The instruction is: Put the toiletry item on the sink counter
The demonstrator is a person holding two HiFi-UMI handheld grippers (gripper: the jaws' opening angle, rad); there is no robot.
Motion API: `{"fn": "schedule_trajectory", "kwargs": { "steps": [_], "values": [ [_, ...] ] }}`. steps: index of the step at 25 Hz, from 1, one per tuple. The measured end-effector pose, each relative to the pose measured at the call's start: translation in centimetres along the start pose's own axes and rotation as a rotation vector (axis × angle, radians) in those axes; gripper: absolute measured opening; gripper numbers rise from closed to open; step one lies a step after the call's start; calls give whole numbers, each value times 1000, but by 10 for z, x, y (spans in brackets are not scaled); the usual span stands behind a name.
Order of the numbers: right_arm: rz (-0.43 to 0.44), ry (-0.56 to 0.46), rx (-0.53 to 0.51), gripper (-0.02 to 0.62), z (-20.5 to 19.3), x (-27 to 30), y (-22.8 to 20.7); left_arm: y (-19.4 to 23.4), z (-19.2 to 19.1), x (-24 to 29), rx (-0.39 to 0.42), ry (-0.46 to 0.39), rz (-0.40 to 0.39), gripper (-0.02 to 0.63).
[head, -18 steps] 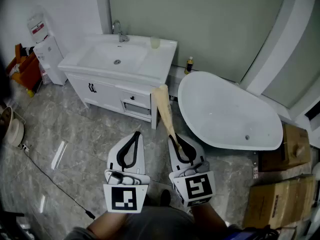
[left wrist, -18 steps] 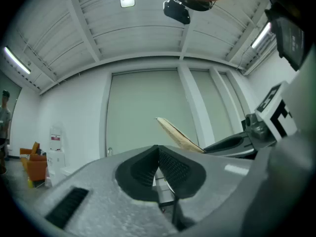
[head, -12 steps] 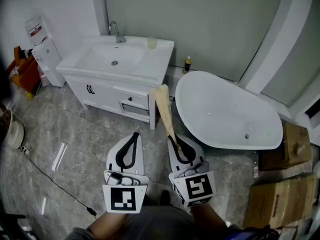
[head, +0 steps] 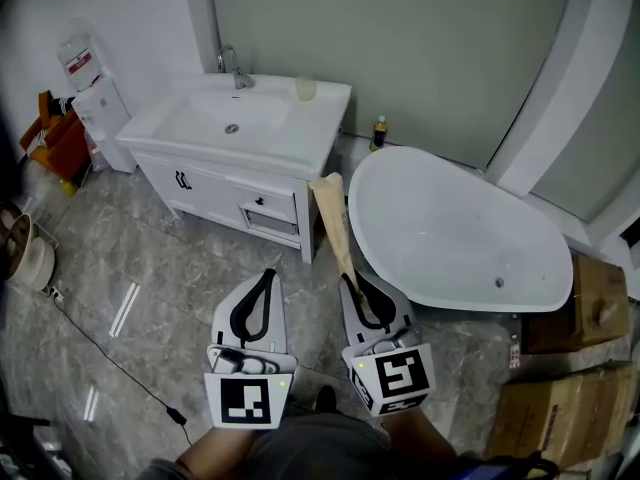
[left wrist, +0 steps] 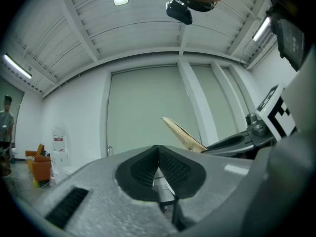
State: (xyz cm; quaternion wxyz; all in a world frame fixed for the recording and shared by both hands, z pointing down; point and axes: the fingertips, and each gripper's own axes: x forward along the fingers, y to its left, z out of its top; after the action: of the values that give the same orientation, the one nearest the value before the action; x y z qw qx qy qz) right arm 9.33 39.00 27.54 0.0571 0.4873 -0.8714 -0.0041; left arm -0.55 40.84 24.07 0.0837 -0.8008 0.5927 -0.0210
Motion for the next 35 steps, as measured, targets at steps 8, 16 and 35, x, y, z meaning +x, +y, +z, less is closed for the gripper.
{"fn": "schedule_trajectory", "kwargs": {
  "steps": [8, 16, 35],
  "values": [
    [11, 13, 20, 43, -11, 15, -23, -1, -14, 20, 4, 39, 25, 11],
    [12, 39, 32, 43, -20, 80, -33, 36, -40, 70, -20, 69, 26, 11],
    [-50, 11, -17, 43, 20, 279, -53, 175, -55, 229, -43, 1, -39, 11]
  ]
}}
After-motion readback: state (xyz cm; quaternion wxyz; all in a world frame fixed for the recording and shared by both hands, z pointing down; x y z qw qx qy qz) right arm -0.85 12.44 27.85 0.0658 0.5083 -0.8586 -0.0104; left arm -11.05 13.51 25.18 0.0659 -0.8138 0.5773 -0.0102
